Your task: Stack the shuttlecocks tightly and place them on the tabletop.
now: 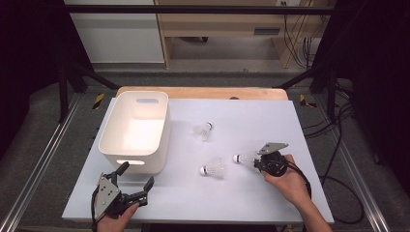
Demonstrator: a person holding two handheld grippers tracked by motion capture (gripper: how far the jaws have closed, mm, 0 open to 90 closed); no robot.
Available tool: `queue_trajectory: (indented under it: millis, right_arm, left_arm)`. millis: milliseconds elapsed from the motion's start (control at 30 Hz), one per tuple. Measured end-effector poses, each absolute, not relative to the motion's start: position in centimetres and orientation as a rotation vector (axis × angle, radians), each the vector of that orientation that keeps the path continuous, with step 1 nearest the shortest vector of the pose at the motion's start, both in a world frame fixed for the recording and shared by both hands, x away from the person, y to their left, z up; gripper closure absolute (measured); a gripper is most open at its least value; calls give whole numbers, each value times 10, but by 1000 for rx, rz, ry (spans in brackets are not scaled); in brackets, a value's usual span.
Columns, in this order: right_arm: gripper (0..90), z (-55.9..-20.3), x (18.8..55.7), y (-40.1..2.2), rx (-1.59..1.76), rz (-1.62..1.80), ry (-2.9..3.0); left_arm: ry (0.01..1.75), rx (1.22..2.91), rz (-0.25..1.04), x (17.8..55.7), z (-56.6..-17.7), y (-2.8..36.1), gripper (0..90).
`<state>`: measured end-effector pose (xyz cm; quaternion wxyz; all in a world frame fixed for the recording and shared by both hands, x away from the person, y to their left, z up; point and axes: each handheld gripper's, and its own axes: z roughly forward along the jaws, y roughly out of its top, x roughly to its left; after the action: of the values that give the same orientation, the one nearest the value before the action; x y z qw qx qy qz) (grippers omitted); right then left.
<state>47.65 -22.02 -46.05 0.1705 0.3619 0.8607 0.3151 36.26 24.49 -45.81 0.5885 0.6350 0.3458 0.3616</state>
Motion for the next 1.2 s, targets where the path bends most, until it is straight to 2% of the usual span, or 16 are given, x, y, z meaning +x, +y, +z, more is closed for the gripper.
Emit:
queue_trajectory:
  millis: [333, 567, 700, 967, 1200]
  right_arm:
    - [897, -463, 471, -236, 1063, 933, 2409]
    - [847, -462, 462, -252, 1100, 959, 2368]
    - [729, -460, 453, -262, 1100, 1011, 2340]
    - [384, -463, 442, -265, 1107, 1103, 2329]
    - [153, -468, 442, -254, 1094, 1120, 2331]
  left_arm:
    - [806, 1481, 842, 363, -458, 245, 54]
    - [814, 1475, 843, 363, -458, 246, 53]
    - [814, 1474, 844, 363, -458, 247, 52]
    - [846, 1448, 854, 363, -457, 260, 49]
    - [828, 1471, 857, 363, -458, 254, 49]
